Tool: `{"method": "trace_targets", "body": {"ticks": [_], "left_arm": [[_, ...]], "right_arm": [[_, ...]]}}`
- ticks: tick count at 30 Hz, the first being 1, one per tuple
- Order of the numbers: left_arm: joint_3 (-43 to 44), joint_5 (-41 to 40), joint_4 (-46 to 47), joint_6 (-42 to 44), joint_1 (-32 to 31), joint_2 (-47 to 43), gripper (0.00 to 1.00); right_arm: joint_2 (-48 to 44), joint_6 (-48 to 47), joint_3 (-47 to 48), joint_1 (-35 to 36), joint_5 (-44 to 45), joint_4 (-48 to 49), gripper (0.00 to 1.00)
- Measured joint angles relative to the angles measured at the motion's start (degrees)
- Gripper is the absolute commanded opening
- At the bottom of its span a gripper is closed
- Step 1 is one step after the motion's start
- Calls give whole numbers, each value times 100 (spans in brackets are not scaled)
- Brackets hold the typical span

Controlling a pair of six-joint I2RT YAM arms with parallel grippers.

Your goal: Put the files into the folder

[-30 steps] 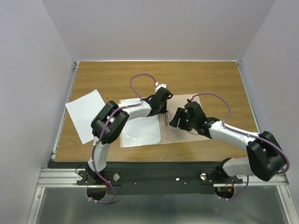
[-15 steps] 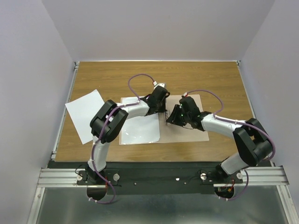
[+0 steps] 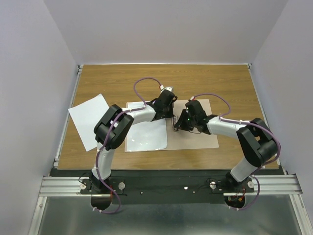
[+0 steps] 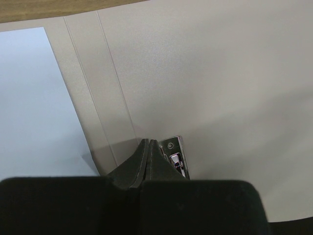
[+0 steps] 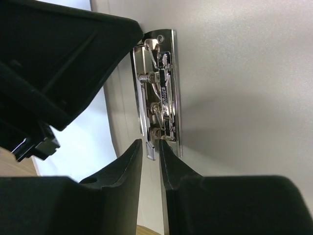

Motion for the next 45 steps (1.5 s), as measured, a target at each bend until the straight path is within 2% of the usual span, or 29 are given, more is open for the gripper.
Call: {"method": "trace_targets", "body": {"ticks": [10, 11, 27, 39, 45], "left_arm": [[-2, 22, 4, 0, 4, 0, 0], [-2, 22, 4, 0, 7, 0, 0], [-2, 48, 11, 0, 42, 9, 0], [-2, 109, 76, -2, 52, 31, 0], [-2, 109, 85, -9, 52, 33, 0]], "right_arm": [[101, -2, 50, -2, -7, 13, 20], [105, -2, 50, -2, -7, 15, 17], [188, -2, 50, -33, -219, 22, 16], [188, 11, 2, -35, -387, 42, 23], [188, 42, -55, -35, -420, 122, 13]]}}
